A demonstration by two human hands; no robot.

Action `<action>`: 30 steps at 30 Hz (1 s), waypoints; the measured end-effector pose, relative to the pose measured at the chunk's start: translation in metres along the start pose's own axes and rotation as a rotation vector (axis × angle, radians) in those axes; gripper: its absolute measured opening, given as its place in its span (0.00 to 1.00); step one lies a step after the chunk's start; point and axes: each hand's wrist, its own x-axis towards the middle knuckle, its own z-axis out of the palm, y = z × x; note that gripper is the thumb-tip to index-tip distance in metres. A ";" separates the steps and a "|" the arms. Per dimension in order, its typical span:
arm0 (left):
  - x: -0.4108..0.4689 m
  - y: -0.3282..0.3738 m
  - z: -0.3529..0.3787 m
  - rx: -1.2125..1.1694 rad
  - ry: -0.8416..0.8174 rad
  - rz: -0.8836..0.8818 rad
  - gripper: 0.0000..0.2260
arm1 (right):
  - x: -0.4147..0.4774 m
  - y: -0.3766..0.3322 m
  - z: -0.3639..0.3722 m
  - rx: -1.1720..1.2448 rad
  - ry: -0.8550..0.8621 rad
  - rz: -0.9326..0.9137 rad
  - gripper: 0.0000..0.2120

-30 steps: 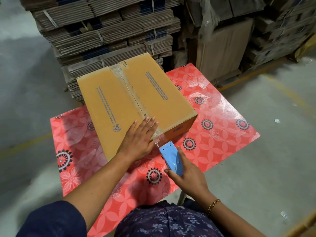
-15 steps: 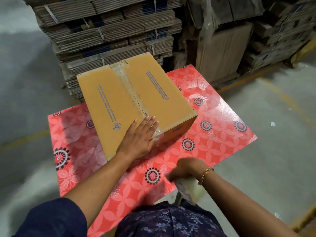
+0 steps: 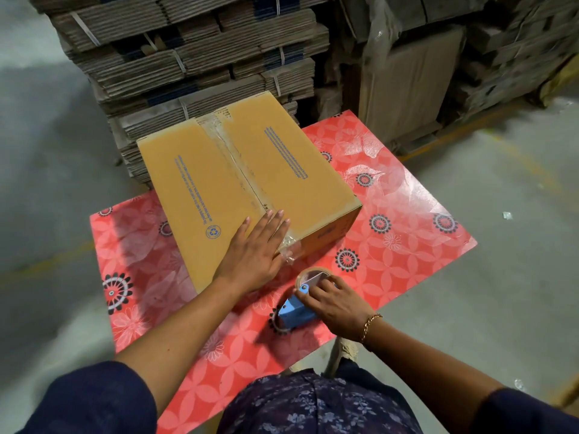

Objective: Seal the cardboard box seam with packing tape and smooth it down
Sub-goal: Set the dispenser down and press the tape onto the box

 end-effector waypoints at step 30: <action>0.001 -0.002 0.004 0.018 0.047 0.030 0.32 | 0.058 0.016 -0.044 1.711 0.406 0.871 0.12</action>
